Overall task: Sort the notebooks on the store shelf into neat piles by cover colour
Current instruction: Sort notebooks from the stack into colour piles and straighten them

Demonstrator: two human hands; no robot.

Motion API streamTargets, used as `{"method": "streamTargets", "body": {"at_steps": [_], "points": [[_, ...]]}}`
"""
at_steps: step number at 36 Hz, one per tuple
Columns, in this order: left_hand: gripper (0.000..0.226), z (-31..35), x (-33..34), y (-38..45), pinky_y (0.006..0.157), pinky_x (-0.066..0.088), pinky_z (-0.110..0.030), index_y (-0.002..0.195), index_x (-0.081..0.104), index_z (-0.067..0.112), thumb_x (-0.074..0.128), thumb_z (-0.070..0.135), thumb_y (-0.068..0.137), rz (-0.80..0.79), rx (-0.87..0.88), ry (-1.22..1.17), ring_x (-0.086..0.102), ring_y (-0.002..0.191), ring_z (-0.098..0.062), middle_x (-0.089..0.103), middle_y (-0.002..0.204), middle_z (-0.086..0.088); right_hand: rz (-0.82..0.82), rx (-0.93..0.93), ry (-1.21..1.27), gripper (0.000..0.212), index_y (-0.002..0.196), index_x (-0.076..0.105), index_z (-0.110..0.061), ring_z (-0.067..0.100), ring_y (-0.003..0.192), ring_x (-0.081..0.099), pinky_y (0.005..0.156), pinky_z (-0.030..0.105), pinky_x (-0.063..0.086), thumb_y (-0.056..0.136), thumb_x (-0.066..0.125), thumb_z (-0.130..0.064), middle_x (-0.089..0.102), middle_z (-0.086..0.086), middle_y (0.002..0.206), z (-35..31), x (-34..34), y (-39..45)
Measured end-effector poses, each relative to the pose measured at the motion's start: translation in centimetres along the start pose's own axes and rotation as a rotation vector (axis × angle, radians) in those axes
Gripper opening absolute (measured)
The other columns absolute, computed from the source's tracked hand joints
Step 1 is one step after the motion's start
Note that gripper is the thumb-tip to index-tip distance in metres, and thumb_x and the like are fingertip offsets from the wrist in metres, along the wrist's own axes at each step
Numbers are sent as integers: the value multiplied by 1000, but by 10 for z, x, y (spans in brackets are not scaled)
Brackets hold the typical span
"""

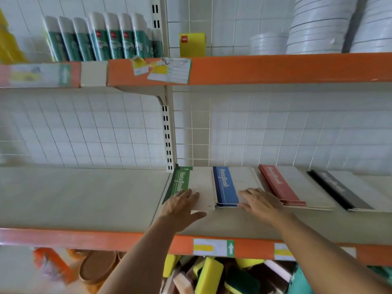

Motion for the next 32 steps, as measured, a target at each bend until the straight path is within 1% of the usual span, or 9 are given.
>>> {"method": "streamTargets", "body": {"at_steps": [9,10,12,13,15,18,21,28,32], "points": [[64,-6,8,22,117,15,-33,150,24,24,33,57,95,10,2,-2,14,146,-22,19,158,-5,40,15,28,30,126,48,-18,20,116,47,84,31,44,101,39,-32,51,0,128,5,3,7],[68,-6,8,23,116,15,-33,149,25,23,27,62,93,6,3,5,15,146,-22,19,158,-5,52,17,34,29,124,49,-18,20,116,47,80,29,41,101,40,-32,51,0,126,5,1,8],[98,-3,5,24,116,15,-32,149,26,23,6,82,73,3,12,7,16,145,-21,20,157,-4,66,22,38,27,122,50,-17,20,115,48,74,27,36,101,40,-30,52,0,124,5,-1,9],[110,-3,4,25,116,16,-32,148,26,23,-2,84,62,0,15,4,17,145,-21,21,157,-4,67,23,39,27,122,50,-17,20,114,48,73,27,36,101,40,-29,52,0,124,4,-1,10],[115,-2,2,27,115,18,-33,148,29,22,-9,75,53,14,23,-1,20,144,-22,24,155,-5,70,23,35,27,123,50,-17,20,114,48,75,29,39,101,40,-30,52,0,124,4,-1,11],[95,-1,-1,27,114,19,-33,148,29,23,7,77,74,28,27,-10,23,142,-21,27,154,-4,72,38,29,29,124,48,-18,21,116,48,77,30,41,101,40,-32,51,0,126,6,-2,10],[66,-1,-2,27,115,17,-33,150,23,26,33,60,95,35,11,-21,19,144,-20,23,157,-1,81,63,45,31,127,46,-18,21,117,48,80,32,44,101,39,-33,50,-1,128,8,-7,5],[50,25,-18,30,106,33,-32,143,37,26,31,51,99,111,45,-41,36,136,-17,39,149,3,68,153,67,39,133,45,-18,23,122,48,92,37,45,100,39,-39,48,0,134,24,-7,-18],[44,51,-25,31,99,37,-31,136,46,23,34,46,100,119,54,-61,44,128,-18,49,140,3,96,208,99,37,130,48,-21,21,118,50,87,35,45,99,40,-39,50,-1,130,44,-10,-42]]}}
Point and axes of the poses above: each hand's wrist, its own y-axis towards the middle knuckle, its own x-axis out of the palm, z = x × y, the point moved 10 cm from there along y, towards the middle knuckle
